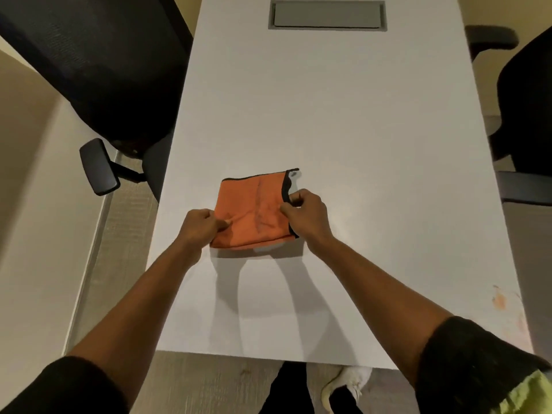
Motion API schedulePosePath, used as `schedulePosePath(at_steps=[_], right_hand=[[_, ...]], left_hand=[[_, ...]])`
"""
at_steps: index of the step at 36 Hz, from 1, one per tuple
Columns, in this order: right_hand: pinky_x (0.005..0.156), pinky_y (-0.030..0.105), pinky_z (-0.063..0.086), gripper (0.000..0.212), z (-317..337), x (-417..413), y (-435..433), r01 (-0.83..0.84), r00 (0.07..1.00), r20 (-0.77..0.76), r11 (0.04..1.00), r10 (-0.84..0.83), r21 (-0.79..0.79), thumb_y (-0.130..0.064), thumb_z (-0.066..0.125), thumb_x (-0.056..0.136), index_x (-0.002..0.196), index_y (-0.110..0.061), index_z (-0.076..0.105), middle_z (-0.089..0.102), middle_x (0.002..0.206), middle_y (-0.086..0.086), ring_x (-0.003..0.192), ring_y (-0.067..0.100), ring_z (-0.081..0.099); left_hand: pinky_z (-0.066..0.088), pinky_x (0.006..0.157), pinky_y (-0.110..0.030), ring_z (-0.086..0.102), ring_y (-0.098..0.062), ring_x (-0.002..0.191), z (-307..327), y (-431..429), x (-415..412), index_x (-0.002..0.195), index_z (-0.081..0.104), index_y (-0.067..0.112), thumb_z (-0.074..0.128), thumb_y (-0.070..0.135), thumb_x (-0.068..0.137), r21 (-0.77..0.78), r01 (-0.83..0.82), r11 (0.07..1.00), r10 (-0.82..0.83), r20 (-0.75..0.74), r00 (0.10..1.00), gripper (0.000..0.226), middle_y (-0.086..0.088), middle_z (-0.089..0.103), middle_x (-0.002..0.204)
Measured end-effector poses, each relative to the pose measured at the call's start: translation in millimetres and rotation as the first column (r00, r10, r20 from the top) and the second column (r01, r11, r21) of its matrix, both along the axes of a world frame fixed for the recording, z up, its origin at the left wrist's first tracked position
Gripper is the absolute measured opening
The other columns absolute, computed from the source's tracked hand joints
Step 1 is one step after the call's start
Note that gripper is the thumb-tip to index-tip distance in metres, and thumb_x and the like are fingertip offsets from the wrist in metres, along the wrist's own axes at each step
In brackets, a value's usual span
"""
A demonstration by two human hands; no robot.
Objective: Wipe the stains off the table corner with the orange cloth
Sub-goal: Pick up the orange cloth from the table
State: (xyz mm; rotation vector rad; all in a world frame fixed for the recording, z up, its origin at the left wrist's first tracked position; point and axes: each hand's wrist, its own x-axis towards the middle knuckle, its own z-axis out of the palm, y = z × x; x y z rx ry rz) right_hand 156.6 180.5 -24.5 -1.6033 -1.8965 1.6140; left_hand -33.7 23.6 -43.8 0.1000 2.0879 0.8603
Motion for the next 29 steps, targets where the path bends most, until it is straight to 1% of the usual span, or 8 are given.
schedulePosePath(at_steps=[5,9,12,14,16,19,23,29], right_hand=[[0.071,0.036,0.054,0.017,24,69,-5,0.163,0.985,-0.029,0.974,-0.169,-0.16,-0.002,0.077,0.077,0.079,-0.012,0.063,0.067,0.08,0.001,0.077,0.019,0.065],[0.073,0.039,0.06,0.054,41,123,-13,0.212,0.968,-0.072,0.937,-0.24,-0.277,0.011,0.075,0.077,0.119,-0.019,0.059,0.074,0.101,0.01,0.095,0.027,0.073],[0.083,0.054,0.062,0.095,51,164,-20,0.183,0.972,-0.107,0.962,-0.207,-0.204,0.013,0.072,0.074,0.147,-0.039,0.042,0.068,0.107,0.021,0.096,0.028,0.069],[0.082,0.048,0.065,0.111,58,189,-22,0.18,0.97,-0.136,0.972,-0.201,-0.148,0.004,0.076,0.071,0.153,-0.054,0.032,0.067,0.11,0.018,0.099,0.027,0.069],[0.084,0.039,0.065,0.113,65,210,-24,0.167,0.967,-0.178,0.981,-0.182,-0.098,0.005,0.077,0.071,0.154,-0.06,0.034,0.067,0.119,0.013,0.108,0.027,0.069],[0.093,0.03,0.06,0.099,70,239,-29,0.119,0.977,-0.17,0.992,-0.125,-0.043,0.008,0.08,0.072,0.147,-0.051,0.052,0.058,0.146,-0.012,0.131,0.02,0.059],[0.105,0.038,0.055,0.091,64,277,-38,0.15,0.989,-0.012,0.989,-0.149,0.0,-0.003,0.089,0.076,0.152,-0.038,0.051,0.046,0.161,-0.005,0.142,0.026,0.05],[0.102,0.04,0.053,0.082,66,329,-59,0.163,0.969,0.173,0.981,-0.179,0.102,-0.023,0.091,0.083,0.153,-0.029,0.05,0.057,0.152,0.004,0.135,0.03,0.057]], left_hand=[[0.054,0.076,-0.038,0.067,-0.032,0.09,15,-2,54,0.073,0.073,0.008,0.079,-0.009,0.073,0.079,-0.102,0.992,0.078,0.258,0.963,0.018,-0.017,0.075,0.099],[0.05,0.067,-0.034,0.06,-0.028,0.079,34,5,99,0.049,0.068,0.016,0.067,-0.005,0.052,0.171,-0.136,0.976,0.07,0.349,0.935,0.022,-0.004,0.069,0.074],[0.047,0.064,-0.033,0.054,-0.026,0.077,42,13,125,0.075,0.076,0.005,0.058,-0.012,0.062,0.267,-0.126,0.955,0.029,0.342,0.939,0.028,-0.003,0.068,0.068],[0.048,0.062,-0.033,0.055,-0.026,0.075,43,17,135,0.113,0.078,-0.001,0.059,-0.005,0.053,0.34,-0.102,0.935,-0.015,0.325,0.946,0.063,-0.011,0.068,0.081],[0.047,0.06,-0.031,0.058,-0.023,0.074,47,23,143,0.136,0.074,0.006,0.06,-0.002,0.054,0.388,-0.053,0.92,-0.091,0.342,0.935,0.083,-0.016,0.066,0.091],[0.054,0.066,-0.026,0.066,-0.017,0.084,57,37,160,0.139,0.076,0.019,0.067,0.006,0.067,0.443,0.049,0.895,-0.236,0.378,0.895,0.073,-0.006,0.074,0.095],[0.062,0.107,-0.041,0.079,-0.018,0.115,60,52,189,0.128,0.083,0.015,0.079,0.015,0.101,0.473,0.231,0.85,-0.351,0.181,0.919,0.027,-0.001,0.087,0.118],[0.06,0.103,-0.032,0.079,-0.01,0.115,59,60,225,0.118,0.086,0.031,0.1,0.023,0.082,0.362,0.621,0.696,-0.601,-0.181,0.779,0.039,0.014,0.085,0.114]])
